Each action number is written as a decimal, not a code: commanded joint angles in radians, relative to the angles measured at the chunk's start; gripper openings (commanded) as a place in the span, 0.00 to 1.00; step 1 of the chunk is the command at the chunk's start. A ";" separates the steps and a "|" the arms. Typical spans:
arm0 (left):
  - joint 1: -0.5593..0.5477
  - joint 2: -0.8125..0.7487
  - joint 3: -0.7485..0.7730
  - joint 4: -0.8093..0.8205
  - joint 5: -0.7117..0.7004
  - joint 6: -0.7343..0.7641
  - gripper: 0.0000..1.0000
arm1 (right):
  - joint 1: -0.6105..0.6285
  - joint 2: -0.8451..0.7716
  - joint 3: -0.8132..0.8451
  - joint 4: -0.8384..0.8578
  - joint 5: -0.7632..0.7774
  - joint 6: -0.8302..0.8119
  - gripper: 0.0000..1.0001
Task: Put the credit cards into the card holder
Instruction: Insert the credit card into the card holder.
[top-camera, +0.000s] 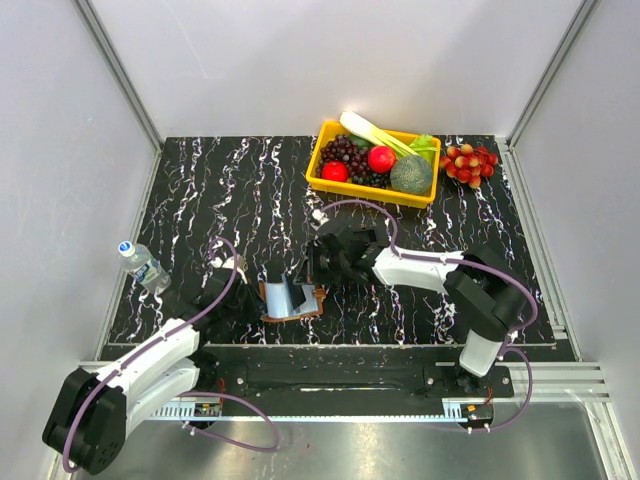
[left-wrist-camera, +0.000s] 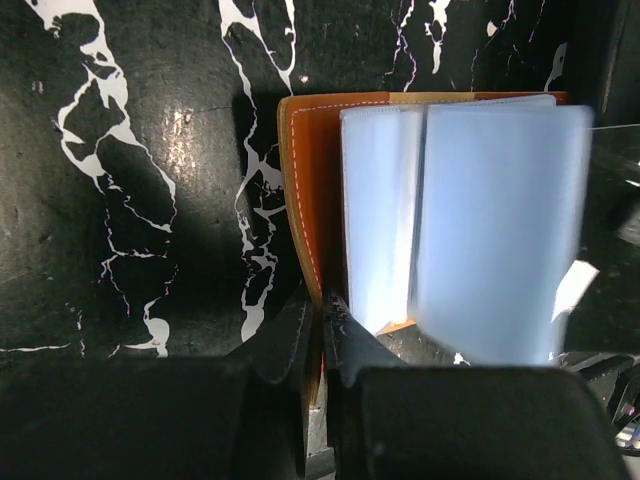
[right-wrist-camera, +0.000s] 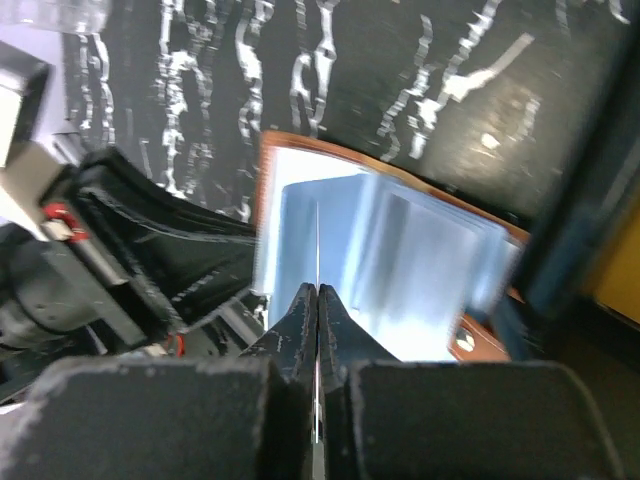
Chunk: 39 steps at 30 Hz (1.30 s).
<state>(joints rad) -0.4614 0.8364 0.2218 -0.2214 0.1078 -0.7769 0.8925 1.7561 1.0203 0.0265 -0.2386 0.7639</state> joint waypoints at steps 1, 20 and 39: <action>-0.002 0.010 -0.010 0.022 -0.007 0.005 0.00 | 0.025 0.043 0.084 0.064 -0.056 0.005 0.01; -0.002 0.041 -0.007 0.007 -0.033 0.002 0.00 | 0.016 0.042 -0.087 0.182 0.044 0.095 0.01; -0.002 0.012 0.027 -0.082 -0.054 -0.021 0.46 | -0.010 0.112 -0.127 0.208 0.128 0.239 0.01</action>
<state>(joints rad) -0.4614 0.8654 0.2279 -0.1871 0.1127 -0.8047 0.9039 1.8347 0.8776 0.2695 -0.1741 0.9913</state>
